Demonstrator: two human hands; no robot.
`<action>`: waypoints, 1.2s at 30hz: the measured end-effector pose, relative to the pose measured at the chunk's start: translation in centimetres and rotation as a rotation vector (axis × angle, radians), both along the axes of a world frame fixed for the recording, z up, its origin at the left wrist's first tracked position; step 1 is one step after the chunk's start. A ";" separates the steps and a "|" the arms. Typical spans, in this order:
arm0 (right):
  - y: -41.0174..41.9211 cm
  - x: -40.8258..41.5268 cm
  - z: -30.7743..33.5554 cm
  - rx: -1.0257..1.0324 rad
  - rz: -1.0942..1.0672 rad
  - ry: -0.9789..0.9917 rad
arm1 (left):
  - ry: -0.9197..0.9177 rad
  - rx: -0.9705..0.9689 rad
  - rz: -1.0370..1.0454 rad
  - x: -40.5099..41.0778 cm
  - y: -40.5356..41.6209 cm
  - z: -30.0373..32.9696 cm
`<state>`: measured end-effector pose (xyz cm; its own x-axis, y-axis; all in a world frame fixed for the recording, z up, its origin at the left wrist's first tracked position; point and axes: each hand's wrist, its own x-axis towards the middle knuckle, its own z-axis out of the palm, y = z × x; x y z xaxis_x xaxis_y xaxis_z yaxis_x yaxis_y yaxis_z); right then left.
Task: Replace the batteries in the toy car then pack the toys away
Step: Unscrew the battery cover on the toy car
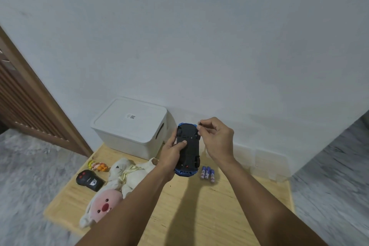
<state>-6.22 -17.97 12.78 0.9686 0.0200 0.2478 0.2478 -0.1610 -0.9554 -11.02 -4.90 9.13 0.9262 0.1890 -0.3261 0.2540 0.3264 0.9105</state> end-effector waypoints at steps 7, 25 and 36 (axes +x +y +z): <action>0.1 0.2 0.0 -0.047 0.008 -0.017 | -0.010 0.007 -0.003 0.2 -0.1 0.0; -0.1 0.5 -0.4 -0.040 -0.031 -0.023 | -0.015 0.042 0.022 0.1 -0.6 0.5; -0.2 0.6 -0.2 -0.108 -0.062 -0.111 | -0.018 0.083 0.023 0.1 -1.0 0.3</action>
<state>-5.65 -18.14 12.56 0.9356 -0.0070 0.3530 0.3371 -0.2795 -0.8990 -10.95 -5.94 9.46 0.9269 0.2356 -0.2920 0.2310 0.2549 0.9390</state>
